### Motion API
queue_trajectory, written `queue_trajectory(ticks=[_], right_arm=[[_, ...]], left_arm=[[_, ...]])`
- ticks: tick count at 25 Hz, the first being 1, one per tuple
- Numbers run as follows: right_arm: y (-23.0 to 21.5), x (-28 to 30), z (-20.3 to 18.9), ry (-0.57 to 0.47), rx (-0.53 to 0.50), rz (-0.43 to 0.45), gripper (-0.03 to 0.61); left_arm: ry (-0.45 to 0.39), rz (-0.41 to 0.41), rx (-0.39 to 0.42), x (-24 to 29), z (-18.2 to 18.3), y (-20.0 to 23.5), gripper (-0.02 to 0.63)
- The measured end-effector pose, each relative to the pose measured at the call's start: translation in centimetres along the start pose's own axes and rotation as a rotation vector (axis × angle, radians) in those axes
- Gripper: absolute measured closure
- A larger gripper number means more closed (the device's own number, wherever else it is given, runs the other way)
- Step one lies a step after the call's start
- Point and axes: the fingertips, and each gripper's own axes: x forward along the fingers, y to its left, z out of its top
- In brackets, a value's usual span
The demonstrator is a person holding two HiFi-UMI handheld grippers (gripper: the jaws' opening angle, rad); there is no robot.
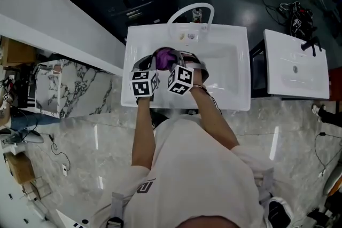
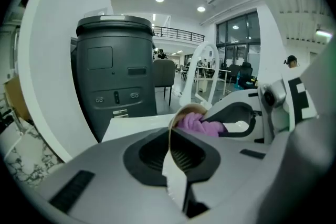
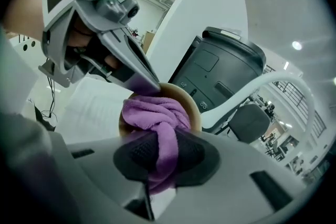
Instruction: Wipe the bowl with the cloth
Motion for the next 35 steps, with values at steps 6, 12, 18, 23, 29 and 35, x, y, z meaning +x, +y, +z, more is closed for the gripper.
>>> queue_trajectory(ticks=[6,12,18,23,29,35], right_arm=[[0.8,-0.1,0.3,-0.01,-0.007,0.06,0.512],[2.1,-0.3,0.6,-0.015,-0.023,0.14,0.514],[2.3,-0.6,0.9,-0.043,-0.037,0.147,0.515],[1.7,-0.4,0.8,-0.048,-0.005,0.109,0.515],[0.3,-0.2,0.9,-0.054,0.079,0.062,0.514],[-1.3,-1.6,3.1,-0.143,0.152,0.054,0.515]], left_arm=[[-0.036,0.035,0.02,-0.5,1.3,0.5,0.595],[-0.046,0.016,0.011,-0.5,1.6,0.0,0.595],[-0.029,-0.066,0.006,-0.1,0.9,-2.4,0.595],[0.035,-0.066,0.156,0.0,0.1,-3.5,0.595],[0.034,-0.054,0.092,-0.3,-0.9,-2.9,0.594],[0.07,0.04,0.048,-0.8,-2.6,-0.2,0.595]])
